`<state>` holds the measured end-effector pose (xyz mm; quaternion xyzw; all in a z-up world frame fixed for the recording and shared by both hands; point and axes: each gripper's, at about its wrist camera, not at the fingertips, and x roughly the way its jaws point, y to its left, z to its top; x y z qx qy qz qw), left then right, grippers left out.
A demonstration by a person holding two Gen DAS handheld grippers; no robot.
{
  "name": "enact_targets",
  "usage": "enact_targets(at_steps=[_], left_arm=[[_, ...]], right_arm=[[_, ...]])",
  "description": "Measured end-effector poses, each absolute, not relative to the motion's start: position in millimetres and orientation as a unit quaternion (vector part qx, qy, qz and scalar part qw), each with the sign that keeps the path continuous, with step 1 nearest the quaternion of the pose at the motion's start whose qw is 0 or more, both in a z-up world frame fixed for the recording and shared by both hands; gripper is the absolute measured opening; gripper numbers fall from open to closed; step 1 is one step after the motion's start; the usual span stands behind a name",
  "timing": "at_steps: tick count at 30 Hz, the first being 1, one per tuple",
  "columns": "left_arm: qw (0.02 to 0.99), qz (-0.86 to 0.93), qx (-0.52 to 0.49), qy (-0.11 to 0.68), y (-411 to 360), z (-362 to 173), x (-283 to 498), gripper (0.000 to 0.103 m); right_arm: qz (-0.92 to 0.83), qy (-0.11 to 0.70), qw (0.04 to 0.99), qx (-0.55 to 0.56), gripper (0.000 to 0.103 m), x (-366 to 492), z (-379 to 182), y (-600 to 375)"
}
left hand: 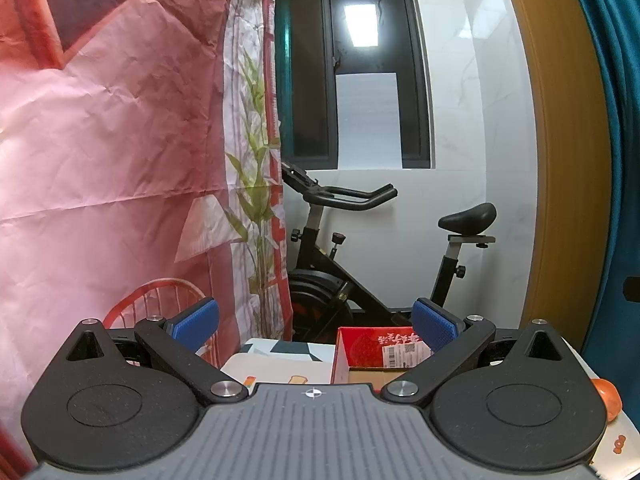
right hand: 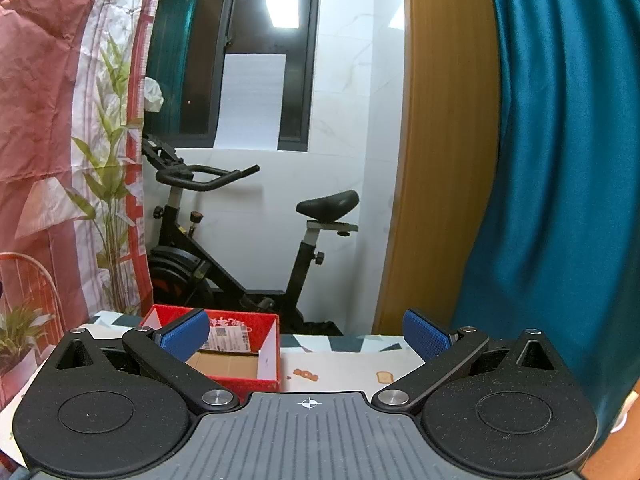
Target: Organize soft objects
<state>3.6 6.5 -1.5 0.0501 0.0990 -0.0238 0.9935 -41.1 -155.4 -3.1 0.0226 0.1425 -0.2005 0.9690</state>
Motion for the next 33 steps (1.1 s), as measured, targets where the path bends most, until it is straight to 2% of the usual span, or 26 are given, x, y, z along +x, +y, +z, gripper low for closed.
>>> enact_targets(at_steps=[33], left_arm=[[0.994,-0.027,0.05,0.096,2.7,-1.7,0.8,0.103]], right_arm=[[-0.199,0.143,0.969,0.024,0.103,-37.8,-5.7,-154.7]])
